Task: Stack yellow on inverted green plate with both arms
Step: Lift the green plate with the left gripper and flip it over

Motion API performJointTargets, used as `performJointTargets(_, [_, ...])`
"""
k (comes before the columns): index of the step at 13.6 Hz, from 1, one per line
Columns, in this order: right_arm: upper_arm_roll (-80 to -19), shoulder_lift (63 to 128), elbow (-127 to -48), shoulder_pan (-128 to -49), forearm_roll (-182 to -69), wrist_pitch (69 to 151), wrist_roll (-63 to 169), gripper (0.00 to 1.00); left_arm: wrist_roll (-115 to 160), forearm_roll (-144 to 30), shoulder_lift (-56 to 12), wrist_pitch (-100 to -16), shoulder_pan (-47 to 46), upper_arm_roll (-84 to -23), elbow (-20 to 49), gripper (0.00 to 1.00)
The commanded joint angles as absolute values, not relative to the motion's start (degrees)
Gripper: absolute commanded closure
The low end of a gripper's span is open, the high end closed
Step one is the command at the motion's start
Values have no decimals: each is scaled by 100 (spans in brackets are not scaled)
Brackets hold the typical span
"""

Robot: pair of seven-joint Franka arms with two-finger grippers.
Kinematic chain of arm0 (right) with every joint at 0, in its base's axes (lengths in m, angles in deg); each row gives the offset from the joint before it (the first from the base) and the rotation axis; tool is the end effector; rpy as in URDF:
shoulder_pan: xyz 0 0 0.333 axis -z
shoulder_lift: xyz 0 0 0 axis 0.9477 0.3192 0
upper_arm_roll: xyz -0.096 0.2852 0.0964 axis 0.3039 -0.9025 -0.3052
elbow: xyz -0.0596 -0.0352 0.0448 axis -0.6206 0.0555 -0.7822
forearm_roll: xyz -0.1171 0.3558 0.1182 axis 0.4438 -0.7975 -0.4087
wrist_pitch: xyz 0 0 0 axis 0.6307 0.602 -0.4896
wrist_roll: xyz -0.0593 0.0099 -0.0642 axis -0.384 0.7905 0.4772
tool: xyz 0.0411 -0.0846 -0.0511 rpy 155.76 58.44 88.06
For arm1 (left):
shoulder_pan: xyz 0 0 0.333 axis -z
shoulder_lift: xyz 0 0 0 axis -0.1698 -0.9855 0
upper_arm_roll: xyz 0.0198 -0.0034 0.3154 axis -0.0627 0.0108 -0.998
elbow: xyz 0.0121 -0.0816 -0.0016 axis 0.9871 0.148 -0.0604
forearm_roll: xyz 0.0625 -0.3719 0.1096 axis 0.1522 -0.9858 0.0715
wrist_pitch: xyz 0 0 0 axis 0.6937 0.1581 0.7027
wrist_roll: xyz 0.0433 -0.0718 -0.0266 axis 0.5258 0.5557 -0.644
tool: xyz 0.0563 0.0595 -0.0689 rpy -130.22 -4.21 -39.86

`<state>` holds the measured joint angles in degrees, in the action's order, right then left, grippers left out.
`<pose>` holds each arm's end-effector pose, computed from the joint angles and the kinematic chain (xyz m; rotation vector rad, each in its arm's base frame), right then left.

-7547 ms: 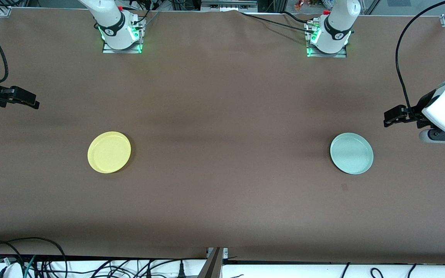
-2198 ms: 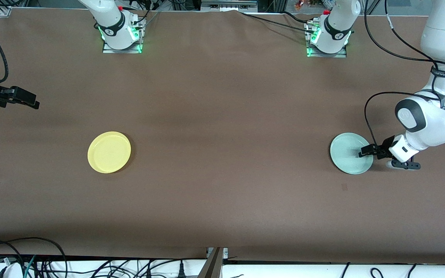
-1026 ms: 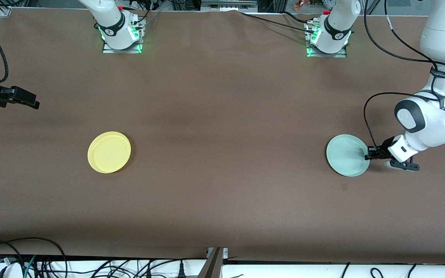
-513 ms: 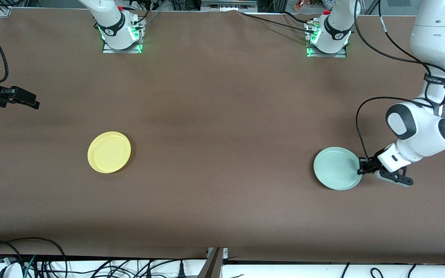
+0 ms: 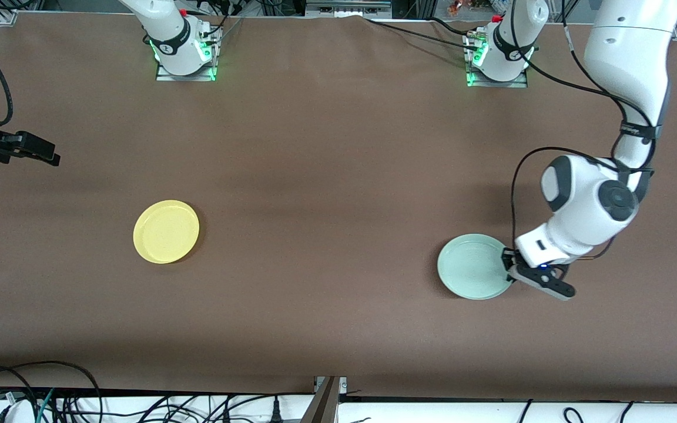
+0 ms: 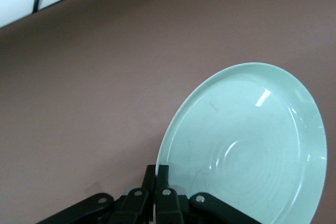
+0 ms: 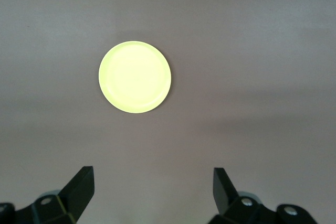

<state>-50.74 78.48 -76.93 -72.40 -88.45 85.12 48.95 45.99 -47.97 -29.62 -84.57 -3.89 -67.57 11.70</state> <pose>0.5842 -0.0332 0.5744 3.1308 -0.0687 -0.1229 0.6920 -0.1159 0.2884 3.0163 -0.7102 0.3836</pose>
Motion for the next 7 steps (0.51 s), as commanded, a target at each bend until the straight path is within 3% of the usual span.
performJointTargets(1, [-5083,7794,-7737,-7235,-8919,8495,4854,0,3393,-3654,-3361,-8445,242,-6848,492,100])
performJointTargets(7, [-5083,7803,-7737,-7235,-8919,8495,4854,0,1465,-1813,-4046,-8190,1245,-6892,-597,100])
